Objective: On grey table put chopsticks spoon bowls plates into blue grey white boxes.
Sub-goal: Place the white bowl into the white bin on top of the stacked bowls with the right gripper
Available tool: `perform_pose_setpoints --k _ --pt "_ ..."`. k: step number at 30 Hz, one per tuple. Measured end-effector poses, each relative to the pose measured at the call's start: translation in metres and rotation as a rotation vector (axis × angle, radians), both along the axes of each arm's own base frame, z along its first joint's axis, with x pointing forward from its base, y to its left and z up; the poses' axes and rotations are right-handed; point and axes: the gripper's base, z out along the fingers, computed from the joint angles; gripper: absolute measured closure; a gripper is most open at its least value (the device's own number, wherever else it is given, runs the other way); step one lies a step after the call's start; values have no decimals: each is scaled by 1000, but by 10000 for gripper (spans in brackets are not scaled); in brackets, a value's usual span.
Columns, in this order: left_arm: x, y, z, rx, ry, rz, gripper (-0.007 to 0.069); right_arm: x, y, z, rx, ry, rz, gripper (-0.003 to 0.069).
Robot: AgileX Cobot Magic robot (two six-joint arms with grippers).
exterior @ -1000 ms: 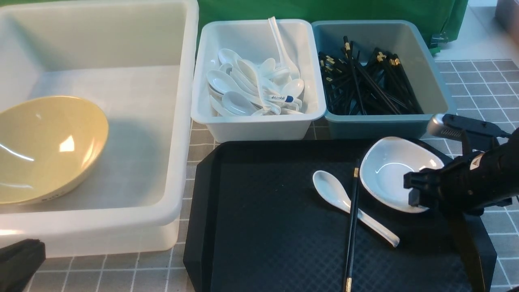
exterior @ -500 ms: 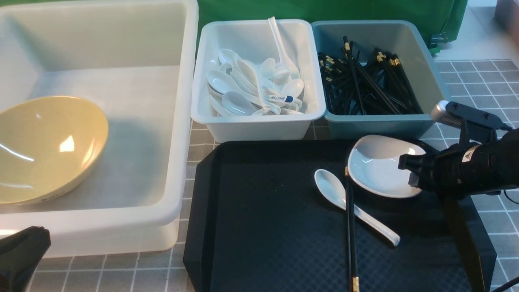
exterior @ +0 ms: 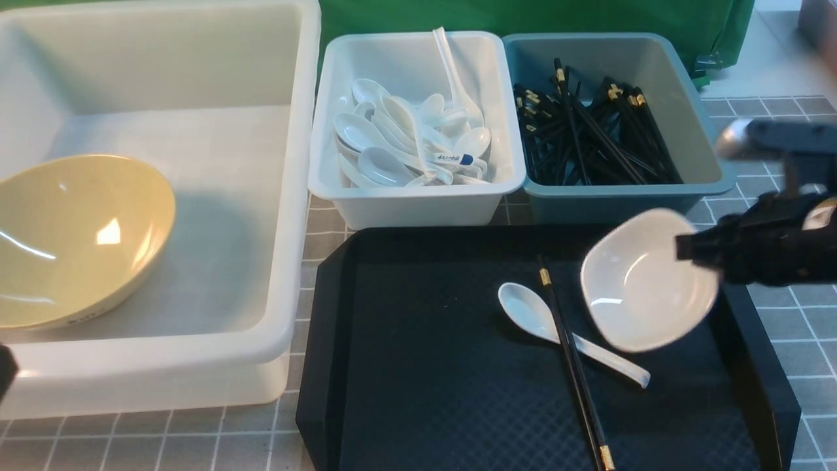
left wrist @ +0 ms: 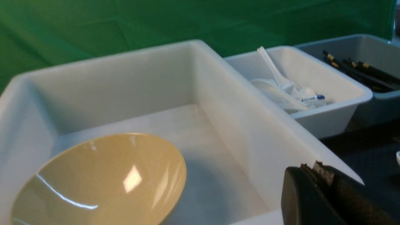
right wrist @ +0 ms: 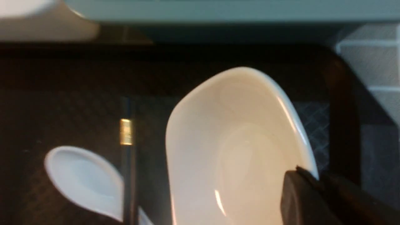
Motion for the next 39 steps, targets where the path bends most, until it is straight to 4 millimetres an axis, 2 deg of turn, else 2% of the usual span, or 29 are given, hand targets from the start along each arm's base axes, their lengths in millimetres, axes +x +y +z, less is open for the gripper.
perform_pose_setpoints --k 4,5,8,9,10,14,16,17,19,21,22,23,26,29,32,34,39 --pt "-3 1 0 -1 -47 4 633 -24 -3 39 28 -121 11 587" --pt "-3 1 0 -1 -48 4 633 -25 -2 42 30 -127 15 587" --pt "-2 0 -1 -11 -47 -1 633 -33 18 78 63 -211 135 587" --pt "-2 0 -2 -19 -43 -4 633 -34 32 88 82 -231 202 587" --pt "-2 0 -2 -20 -41 -5 633 -34 37 93 88 -243 223 587" --pt "-2 -1 -4 3 -27 -15 633 -26 99 127 141 -303 448 587" --pt "-2 -1 -4 14 -29 -16 633 -20 125 132 143 -312 521 587" --pt "-2 -1 -4 24 -32 -16 633 -11 150 134 142 -315 581 587" --pt "-2 -1 -4 30 -31 -17 633 -1 195 130 142 -308 676 587" --pt "-2 -1 -4 31 -28 -17 633 12 231 123 136 -299 737 587" --pt "-2 -1 -4 32 -28 -18 633 16 237 117 130 -285 743 587" --pt "-2 -1 -5 32 -26 -18 633 22 250 117 129 -291 761 587" --pt "-2 -1 -5 32 -25 -18 633 46 285 97 83 -272 808 587" --pt "-2 -1 -5 33 -23 -19 633 75 317 62 45 -203 831 587" --pt "-2 -1 -5 33 -23 -19 633 81 331 48 -2 -176 868 587" --pt "-2 -1 -5 34 -22 -18 633 85 340 32 -68 -148 888 586" --pt "-2 -1 -5 35 -23 -18 633 86 349 18 -104 -118 890 586"
